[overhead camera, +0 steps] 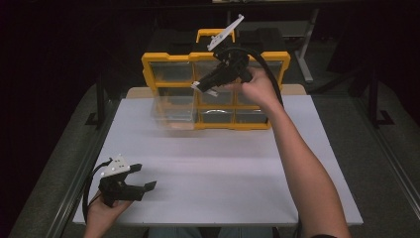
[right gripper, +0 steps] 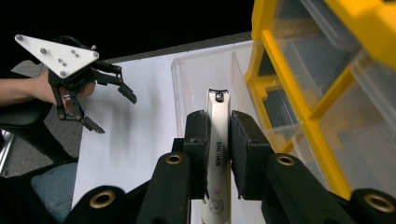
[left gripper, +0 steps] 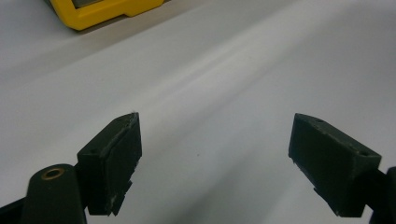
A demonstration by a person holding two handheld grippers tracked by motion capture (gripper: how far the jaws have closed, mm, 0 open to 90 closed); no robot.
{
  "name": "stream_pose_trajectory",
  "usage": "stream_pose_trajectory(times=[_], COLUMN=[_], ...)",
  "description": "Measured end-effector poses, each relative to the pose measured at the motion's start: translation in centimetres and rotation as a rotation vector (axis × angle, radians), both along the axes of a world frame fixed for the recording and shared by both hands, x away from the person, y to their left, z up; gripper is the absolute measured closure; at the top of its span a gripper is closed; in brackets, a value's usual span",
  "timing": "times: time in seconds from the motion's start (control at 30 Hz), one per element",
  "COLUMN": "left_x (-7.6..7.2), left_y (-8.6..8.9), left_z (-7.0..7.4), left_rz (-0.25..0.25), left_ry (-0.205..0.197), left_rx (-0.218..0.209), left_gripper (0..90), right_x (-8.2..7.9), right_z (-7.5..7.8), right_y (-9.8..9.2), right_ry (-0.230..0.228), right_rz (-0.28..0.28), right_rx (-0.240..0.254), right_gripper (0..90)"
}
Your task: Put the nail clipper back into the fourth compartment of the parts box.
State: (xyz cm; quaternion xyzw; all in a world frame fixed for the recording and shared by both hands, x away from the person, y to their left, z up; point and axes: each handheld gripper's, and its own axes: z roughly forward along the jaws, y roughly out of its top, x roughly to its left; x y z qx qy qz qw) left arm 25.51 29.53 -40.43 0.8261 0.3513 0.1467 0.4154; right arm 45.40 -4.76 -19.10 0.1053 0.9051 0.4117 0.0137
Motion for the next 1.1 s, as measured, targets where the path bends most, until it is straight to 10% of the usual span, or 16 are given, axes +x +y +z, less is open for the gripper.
stream_pose_trajectory(times=[1.1], left_x=[-0.1], left_y=[0.2], left_z=[0.0], left_rz=[-0.001], left_ry=[-0.004], left_rx=[-0.011], left_gripper=[17.0], right_x=[1.3], right_z=[0.5], right_y=[6.6], right_ry=[-0.013], right_rz=[0.046], right_rx=[-0.005], right_gripper=[75.9])
